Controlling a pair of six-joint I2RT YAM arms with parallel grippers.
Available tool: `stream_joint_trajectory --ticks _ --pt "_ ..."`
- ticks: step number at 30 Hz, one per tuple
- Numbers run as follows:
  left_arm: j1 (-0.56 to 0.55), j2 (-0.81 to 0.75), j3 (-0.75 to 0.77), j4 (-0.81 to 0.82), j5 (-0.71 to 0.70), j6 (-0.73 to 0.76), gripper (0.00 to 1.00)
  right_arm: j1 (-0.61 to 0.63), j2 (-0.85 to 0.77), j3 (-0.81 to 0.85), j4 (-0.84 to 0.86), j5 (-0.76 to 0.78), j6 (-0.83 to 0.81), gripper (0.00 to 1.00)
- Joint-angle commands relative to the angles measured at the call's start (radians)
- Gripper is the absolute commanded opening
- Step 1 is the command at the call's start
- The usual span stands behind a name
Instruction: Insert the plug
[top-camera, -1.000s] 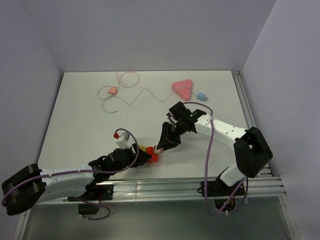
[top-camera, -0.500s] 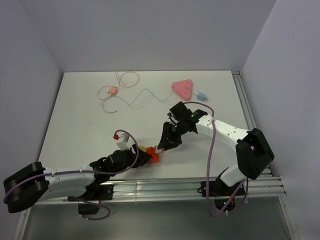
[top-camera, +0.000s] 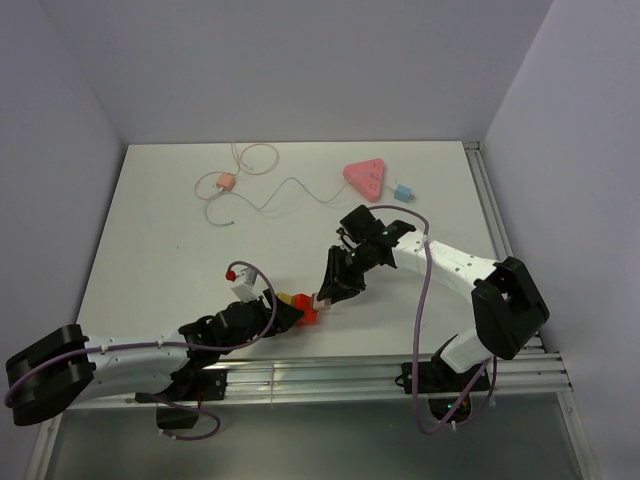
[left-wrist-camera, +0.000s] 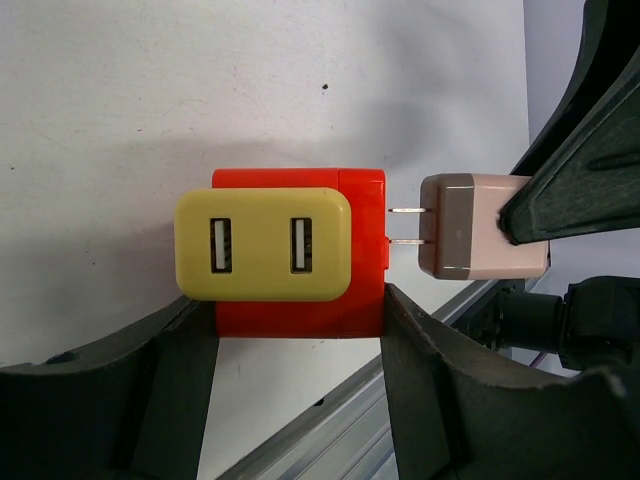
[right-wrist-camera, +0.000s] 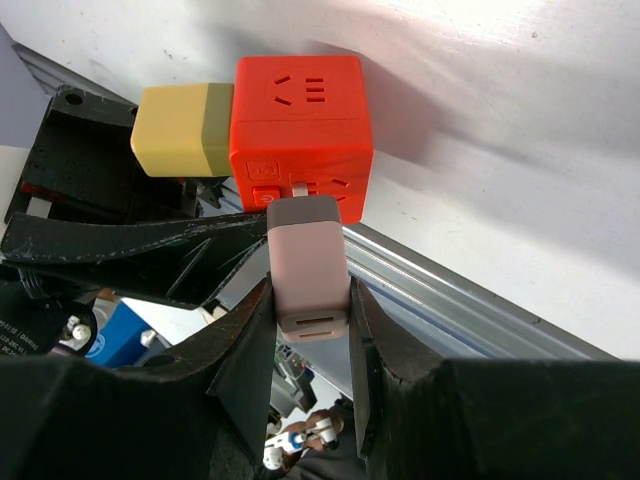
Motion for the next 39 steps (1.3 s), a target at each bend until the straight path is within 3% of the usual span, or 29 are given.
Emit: stream_joint_trajectory --ticks 1,26,39 --pt "-0.008 0.008 -0.009 -0.13 -0.022 -0.006 0.0 -0.006 -0.036 -0.014 0.015 -0.02 -0.001 0.0" --pt "-0.014 0.03 -0.004 -0.101 -0.009 -0.006 0.0 0.015 0.032 -0.014 0.067 -0.057 0.009 0.0" --pt "-0.015 0.112 0.028 -0.068 0.097 -0.003 0.0 0.055 0.164 0.11 -0.036 0.069 -0.094 0.0"
